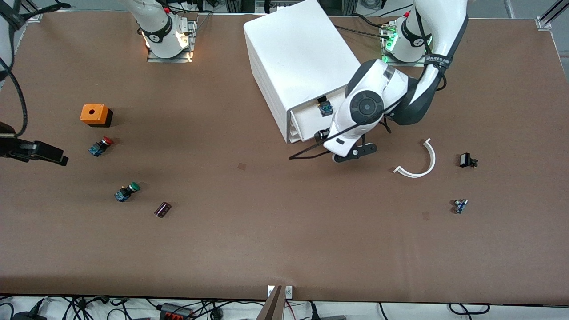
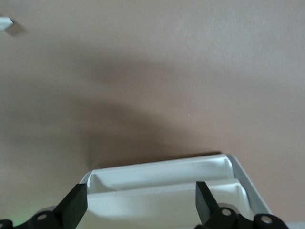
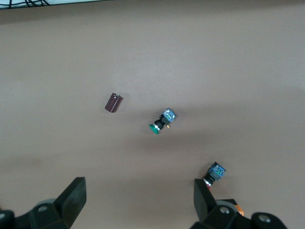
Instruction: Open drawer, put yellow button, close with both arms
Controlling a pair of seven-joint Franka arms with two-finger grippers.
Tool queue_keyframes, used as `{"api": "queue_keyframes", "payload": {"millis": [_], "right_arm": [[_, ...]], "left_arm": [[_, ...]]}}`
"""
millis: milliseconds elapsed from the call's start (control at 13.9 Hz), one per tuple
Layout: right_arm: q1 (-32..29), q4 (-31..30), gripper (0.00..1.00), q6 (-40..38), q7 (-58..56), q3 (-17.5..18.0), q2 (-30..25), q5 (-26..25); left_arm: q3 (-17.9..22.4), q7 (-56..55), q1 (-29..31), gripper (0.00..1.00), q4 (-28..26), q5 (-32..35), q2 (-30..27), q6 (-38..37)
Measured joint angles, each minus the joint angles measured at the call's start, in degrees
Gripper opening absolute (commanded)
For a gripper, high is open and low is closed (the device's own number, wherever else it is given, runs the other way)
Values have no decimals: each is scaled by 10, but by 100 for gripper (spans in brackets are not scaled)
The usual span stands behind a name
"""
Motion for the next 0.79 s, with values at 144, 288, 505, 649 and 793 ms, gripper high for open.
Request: {"api": "queue_keyframes", "payload": {"millis": [144, 288, 505, 649, 793], "right_arm": [[-28, -20, 100, 9, -17, 27, -22, -9], [-30, -25, 100, 9, -23, 36, -40, -22], [-30, -29, 100, 9, -28, 37, -56, -25], [-29, -31, 100, 8, -30, 36, -61, -25], [-28, -40, 100, 2, -30, 36, -68, -25]], "left_arm": [[-9, -5, 0, 100, -7, -1, -3, 0], [-18, -8, 0, 100, -11, -3, -5, 0], [-32, -14, 0, 100, -16, -4, -6, 0], [-40, -21, 0, 100, -18, -6, -6, -1], [-44, -23, 0, 100, -20, -12, -6, -5]]}}
